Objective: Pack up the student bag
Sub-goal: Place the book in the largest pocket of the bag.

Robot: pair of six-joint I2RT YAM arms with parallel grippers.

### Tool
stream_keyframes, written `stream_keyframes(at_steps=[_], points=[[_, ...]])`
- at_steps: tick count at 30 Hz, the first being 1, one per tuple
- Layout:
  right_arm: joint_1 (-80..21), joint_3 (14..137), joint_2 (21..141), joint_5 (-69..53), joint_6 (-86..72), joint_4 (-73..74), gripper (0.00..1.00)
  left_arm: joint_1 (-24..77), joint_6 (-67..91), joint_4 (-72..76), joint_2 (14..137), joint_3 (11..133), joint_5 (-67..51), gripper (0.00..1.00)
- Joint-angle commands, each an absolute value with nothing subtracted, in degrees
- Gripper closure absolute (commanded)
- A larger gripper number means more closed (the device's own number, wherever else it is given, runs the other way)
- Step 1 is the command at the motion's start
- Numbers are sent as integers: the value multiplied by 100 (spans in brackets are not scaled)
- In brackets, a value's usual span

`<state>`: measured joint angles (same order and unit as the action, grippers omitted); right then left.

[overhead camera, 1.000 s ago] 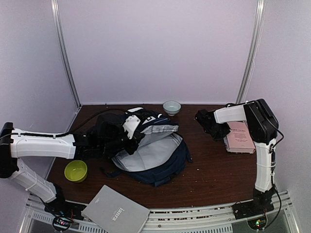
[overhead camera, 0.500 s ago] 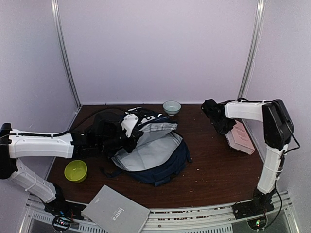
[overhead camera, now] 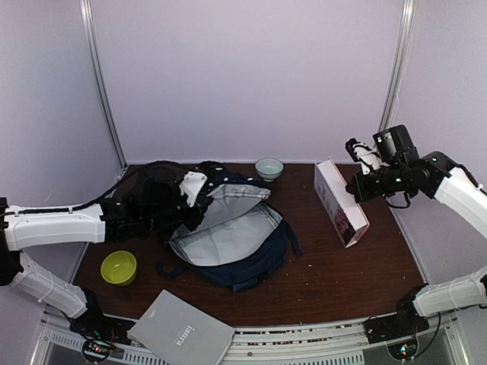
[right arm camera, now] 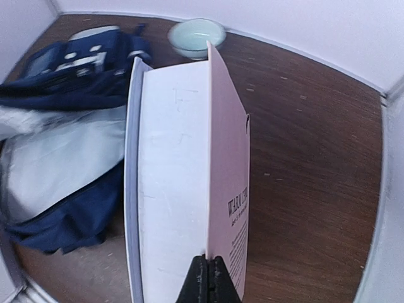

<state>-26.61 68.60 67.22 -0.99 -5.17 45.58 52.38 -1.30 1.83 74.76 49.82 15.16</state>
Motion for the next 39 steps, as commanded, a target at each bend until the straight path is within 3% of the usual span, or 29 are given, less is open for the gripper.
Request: stream_keyframes(at_steps=[1,7,15,24,32,35,39], points=[[-3399,6654,5983,-1887,-38,4645,100,4782,-245,444,7299,5469,2009,100],[-5099,6270,5345,-1081,-7,4384,100,4677,65,299,7310,5647,1757,100],[-7010,6685,6328,2275,678,3602,100,4684,184,840,7012,5446,390,100],[-7553,8228,9223,3813,1817,4112,100,4858,70,593,6856,5761,-235,100],[-7605,8814,10641,4175,2366,3063,100,4887,-23,560,6780,5832,-568,100],[-7647,8784,10808,4053,2420,3000,88,4887,-32,561,6700,5763,-423,100],[-7758,8942,10760,3857,2190,3115,49,4881,-13,498,6777,5703,-356,100]])
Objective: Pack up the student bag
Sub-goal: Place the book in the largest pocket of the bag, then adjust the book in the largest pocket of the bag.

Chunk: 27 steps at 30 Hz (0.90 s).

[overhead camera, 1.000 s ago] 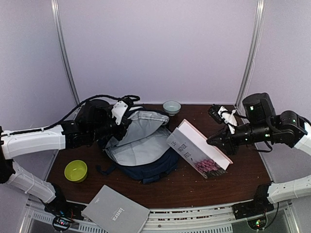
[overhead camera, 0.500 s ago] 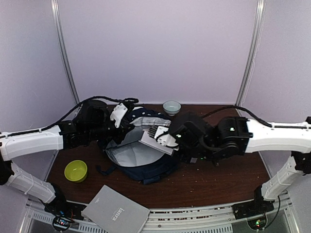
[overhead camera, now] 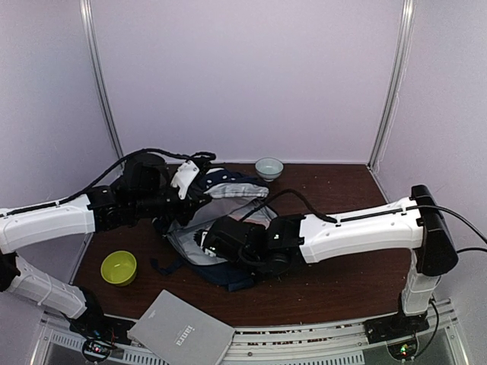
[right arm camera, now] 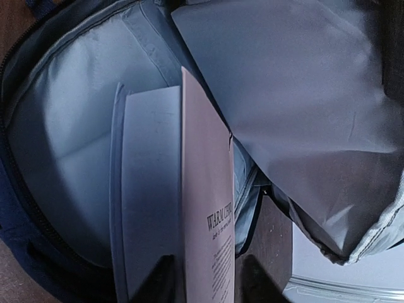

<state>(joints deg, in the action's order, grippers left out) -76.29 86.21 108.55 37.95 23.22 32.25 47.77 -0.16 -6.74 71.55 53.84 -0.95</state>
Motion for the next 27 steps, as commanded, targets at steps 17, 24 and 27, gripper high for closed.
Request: stream_keyframes(at_steps=[17,24,27], points=[[-6794,6526,6967,1249,-2681,2690,0,4893,52,396,6972,5544,-244,100],[-5479,3073,5925,52,-5825,-675,22,4964,-26,341,7066,5747,-316,100],[-5472,3051,6200,188,-5924,-951,22,5014,-33,329,7111,5796,-311,100]])
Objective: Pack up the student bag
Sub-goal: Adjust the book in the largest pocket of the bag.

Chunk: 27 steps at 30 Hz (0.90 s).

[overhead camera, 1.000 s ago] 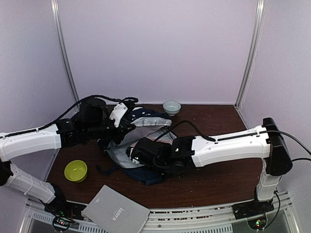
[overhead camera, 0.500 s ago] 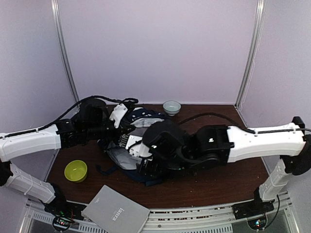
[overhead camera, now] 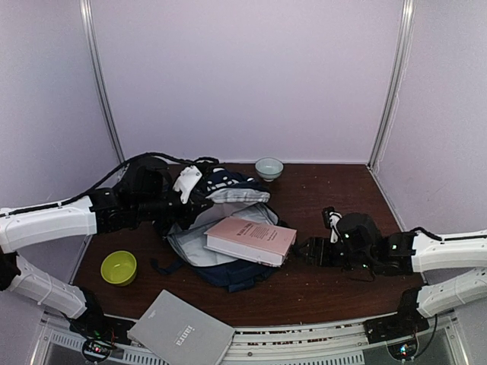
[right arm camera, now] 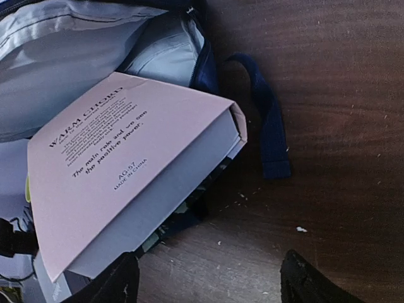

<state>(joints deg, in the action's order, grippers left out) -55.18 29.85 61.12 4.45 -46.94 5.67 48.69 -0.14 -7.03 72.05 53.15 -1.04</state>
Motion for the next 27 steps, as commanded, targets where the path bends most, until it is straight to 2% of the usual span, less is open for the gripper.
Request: stream_keyframes(at_steps=[1,6,7,10,12,16,18,27], points=[[-5488,3040,6346,159,-6004,-1198,23,5043,-54,303,7145,5833,-311,100],[-5495,3216,7506,-376,-6315,-2357,29,5295,-288,113,7346,6232,-260,100],[-5505,3339,7757,-588,-6359,-2552,33,5352,-315,101,7380,6324,-263,100],[-5588,3779,8543,-959,-6400,-3310,53,5546,-408,27,7494,6686,-234,100],[-5646,4316,8985,-1091,-6384,-3698,60,5774,-553,-144,7664,7056,-92,100],[-5839,5411,9591,-861,-5985,-3464,62,5980,-528,1,7814,7457,-464,100],[-5887,5720,9769,-509,-5891,-3226,60,5977,-438,83,7761,7542,-573,100],[-5890,5746,10525,864,-6012,-3384,60,5978,-200,309,7497,7792,-581,100]])
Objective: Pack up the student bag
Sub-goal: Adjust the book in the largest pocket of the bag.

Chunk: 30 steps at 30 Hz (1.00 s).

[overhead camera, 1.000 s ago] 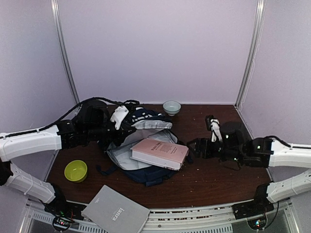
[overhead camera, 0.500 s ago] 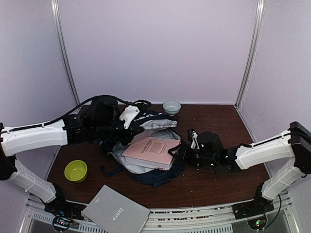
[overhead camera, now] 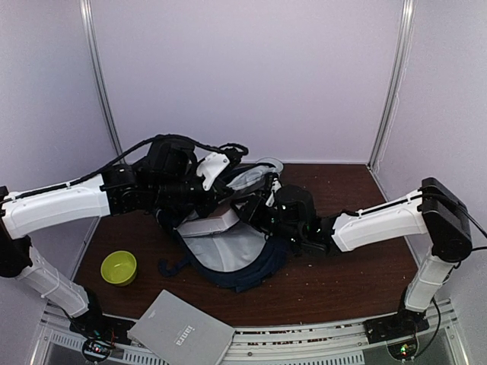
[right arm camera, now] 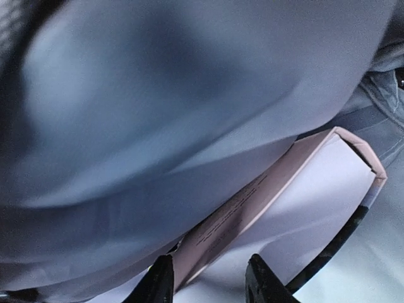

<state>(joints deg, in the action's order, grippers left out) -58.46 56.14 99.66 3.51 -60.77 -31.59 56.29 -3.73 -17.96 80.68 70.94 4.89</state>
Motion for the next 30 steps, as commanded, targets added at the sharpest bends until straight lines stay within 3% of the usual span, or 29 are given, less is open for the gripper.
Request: stream_keyframes(at_steps=[1,9,14,18,25,26,28,30], points=[[-5897,5729,10590,895,-6030,-3391,60,5985,-201,314,7462,7820,-539,100],[-5943,4756,10292,1125,-5861,-3173,60,5977,-569,217,7036,7689,341,100],[-5849,4957,10270,921,-5329,-2334,54,5964,-386,158,7325,7571,254,100],[-5811,4916,9439,1051,-4435,-1882,50,5761,36,-69,7349,7105,490,100],[-5817,5273,8107,734,-2942,298,40,5669,722,7,7245,5906,692,100],[-5815,5284,7995,596,-2868,605,39,5671,777,-56,7250,5832,616,94],[-5810,5285,7825,407,-2879,1331,38,5678,846,-276,7188,5703,452,69],[-5818,5214,7692,382,-2978,2120,36,5713,879,-539,7038,5567,381,56]])
